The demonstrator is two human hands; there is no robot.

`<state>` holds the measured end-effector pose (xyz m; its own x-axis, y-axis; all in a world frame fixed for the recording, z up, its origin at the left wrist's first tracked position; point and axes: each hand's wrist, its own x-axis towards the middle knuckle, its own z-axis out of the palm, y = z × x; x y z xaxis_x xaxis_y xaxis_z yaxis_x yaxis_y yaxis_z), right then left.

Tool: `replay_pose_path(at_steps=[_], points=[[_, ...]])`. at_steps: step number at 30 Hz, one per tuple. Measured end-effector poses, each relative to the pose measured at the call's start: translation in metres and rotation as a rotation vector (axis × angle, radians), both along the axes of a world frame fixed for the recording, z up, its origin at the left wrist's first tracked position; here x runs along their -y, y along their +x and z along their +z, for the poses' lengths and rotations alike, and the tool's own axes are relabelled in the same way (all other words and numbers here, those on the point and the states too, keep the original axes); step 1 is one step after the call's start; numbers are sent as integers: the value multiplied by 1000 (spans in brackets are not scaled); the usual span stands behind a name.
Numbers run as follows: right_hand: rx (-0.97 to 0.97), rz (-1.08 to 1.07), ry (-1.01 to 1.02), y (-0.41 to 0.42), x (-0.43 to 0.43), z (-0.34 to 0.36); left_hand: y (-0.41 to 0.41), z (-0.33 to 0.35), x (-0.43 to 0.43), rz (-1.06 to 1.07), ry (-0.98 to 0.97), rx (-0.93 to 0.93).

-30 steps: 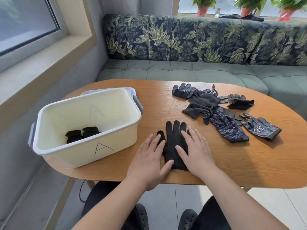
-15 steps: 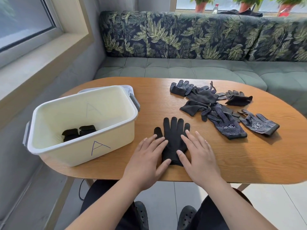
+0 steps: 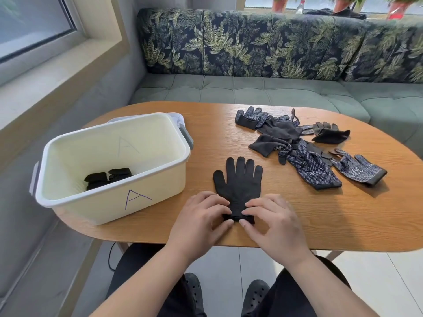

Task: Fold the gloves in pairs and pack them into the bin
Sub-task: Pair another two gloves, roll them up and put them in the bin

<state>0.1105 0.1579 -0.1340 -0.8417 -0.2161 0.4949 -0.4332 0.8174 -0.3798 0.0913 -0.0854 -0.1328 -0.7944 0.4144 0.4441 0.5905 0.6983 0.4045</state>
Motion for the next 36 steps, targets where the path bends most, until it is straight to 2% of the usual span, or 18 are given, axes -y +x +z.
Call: replay_pose_path(at_steps=[23,27,32,36], points=[[-9,26,-48,2,-2,2,-2,-1,1,13,22,32],[48,26,-55,-1,-1,5,0,4,2,29,75,45],[215,-55,-264,-2,-3,7,3,12,3,66,193,181],[304,-58,-330,-4,-1,12,4,14,1,120,244,251]])
